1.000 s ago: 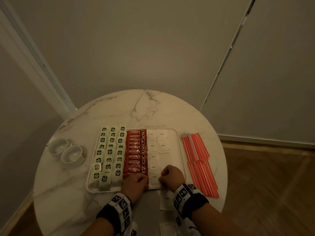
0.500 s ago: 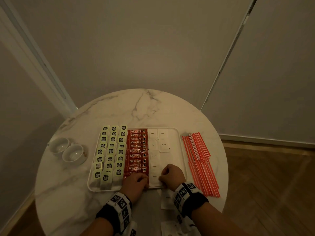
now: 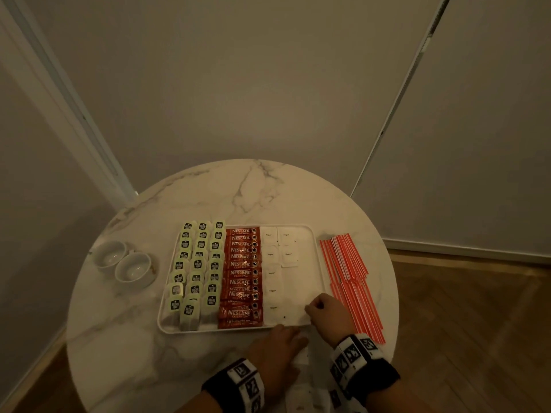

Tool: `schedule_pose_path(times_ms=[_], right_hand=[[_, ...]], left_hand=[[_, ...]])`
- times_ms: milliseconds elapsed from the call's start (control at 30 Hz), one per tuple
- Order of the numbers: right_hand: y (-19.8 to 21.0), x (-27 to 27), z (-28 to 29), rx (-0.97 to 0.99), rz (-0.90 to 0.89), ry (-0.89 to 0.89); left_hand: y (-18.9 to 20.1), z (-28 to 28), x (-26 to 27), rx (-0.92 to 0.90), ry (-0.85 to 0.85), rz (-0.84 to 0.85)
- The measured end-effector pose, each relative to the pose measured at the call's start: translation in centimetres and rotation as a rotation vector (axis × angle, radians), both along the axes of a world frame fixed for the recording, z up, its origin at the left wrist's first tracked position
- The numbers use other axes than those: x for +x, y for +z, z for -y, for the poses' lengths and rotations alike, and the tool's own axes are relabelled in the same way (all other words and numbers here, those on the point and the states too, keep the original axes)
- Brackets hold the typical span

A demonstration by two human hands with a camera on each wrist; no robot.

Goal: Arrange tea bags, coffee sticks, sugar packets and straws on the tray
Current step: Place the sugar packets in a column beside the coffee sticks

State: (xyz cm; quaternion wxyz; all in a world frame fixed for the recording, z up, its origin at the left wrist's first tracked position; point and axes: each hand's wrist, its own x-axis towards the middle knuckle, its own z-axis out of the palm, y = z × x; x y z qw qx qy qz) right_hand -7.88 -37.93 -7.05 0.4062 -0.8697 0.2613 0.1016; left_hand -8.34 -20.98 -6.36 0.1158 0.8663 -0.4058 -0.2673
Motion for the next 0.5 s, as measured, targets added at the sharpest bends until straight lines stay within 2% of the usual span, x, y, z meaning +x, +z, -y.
schedule_pose_path(times_ms=[133, 300, 500], right_hand=[[-0.5, -2.1, 0.3, -0.089, -0.082, 0.020], [-1.1, -3.8, -1.1, -0.245, -0.316, 0.226], [0.0, -3.8, -2.4, -0.117, -0.379, 0.260]], left_hand=[[-0.4, 0.9, -1.0, 0.102, -0.052, 0.025], [-1.3, 1.2, -1.3, 0.113, -0.059, 0.105], [-1.3, 0.7, -1.6, 0.058, 0.048, 0.059]])
